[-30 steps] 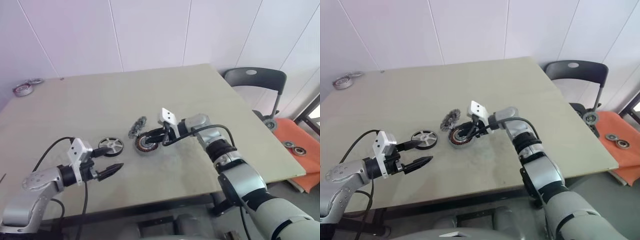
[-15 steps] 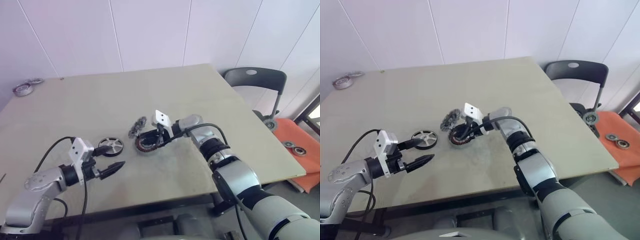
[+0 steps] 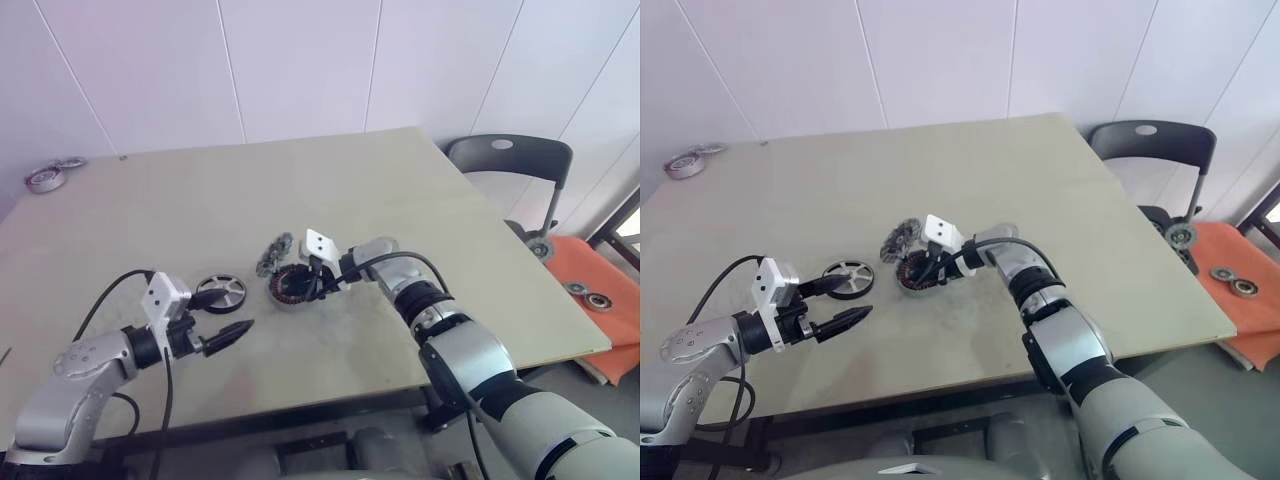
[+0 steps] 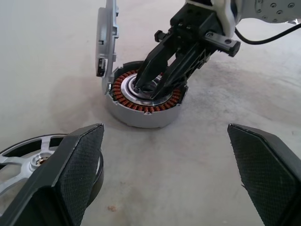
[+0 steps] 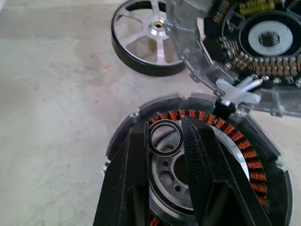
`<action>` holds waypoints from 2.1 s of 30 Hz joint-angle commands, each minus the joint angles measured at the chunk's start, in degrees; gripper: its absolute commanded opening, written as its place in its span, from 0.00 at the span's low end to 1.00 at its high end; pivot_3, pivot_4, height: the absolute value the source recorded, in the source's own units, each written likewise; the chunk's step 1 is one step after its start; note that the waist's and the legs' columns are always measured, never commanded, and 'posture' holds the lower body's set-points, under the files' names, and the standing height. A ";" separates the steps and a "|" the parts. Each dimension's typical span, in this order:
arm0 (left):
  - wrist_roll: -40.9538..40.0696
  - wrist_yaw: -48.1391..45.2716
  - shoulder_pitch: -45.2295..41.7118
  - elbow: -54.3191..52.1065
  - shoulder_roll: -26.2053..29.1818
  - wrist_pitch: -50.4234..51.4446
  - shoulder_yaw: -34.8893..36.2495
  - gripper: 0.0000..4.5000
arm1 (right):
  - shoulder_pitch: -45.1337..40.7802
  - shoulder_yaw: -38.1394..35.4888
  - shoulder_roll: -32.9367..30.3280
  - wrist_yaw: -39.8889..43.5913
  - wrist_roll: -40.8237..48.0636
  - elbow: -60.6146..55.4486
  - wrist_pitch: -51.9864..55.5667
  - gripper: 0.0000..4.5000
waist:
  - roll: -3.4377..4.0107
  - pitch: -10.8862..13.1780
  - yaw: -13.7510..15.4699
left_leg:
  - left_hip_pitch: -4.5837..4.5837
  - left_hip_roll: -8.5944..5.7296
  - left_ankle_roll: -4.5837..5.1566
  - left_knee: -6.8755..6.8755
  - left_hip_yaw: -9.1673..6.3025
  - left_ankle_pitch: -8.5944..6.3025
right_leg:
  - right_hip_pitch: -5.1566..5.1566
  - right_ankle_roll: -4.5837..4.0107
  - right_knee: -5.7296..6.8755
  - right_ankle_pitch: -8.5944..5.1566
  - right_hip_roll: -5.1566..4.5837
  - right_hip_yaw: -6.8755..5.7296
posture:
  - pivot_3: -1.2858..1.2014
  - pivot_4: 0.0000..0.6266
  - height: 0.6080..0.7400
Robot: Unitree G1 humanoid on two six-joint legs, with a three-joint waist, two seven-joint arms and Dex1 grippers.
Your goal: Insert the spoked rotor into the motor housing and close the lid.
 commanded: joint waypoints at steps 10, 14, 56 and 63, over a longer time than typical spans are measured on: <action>-0.44 0.30 -0.30 -2.38 0.22 0.15 -0.09 1.00 | -2.43 -1.04 -0.37 -1.45 -0.41 0.61 -2.07 0.15 | 0.00 0.00 -0.04 | 0.00 0.00 0.00 0.00 0.00 0.00 | 0.00 0.00 0.01 0.00 0.00 0.00 | 0.52 0.00 1.00; 1.28 -0.66 0.38 -1.00 1.46 -0.70 -0.41 1.00 | -2.48 -1.13 -0.47 -0.12 0.04 -0.11 -1.93 0.15 | 0.00 0.00 -0.08 | 0.00 0.00 0.00 0.00 0.00 0.00 | 0.00 0.00 0.01 0.00 0.00 0.00 | 0.52 0.00 1.00; 1.15 -5.19 1.01 2.84 5.58 -2.20 3.72 1.00 | -2.21 -0.40 -0.54 -1.03 -0.75 0.04 -3.37 0.15 | -0.02 -0.01 -1.17 | 0.00 0.01 0.00 -0.62 -0.01 0.01 | -0.34 0.07 0.04 0.03 0.00 0.00 | 0.52 0.00 1.00; 1.23 -5.04 0.88 2.95 5.45 -2.29 3.58 1.00 | -1.42 -0.08 -0.17 -0.53 -0.95 -0.68 -3.20 0.15 | -0.03 -0.02 -1.17 | 0.00 0.01 0.00 -0.60 -0.01 0.01 | -0.33 0.06 0.07 0.03 0.00 0.00 | 0.52 0.00 1.00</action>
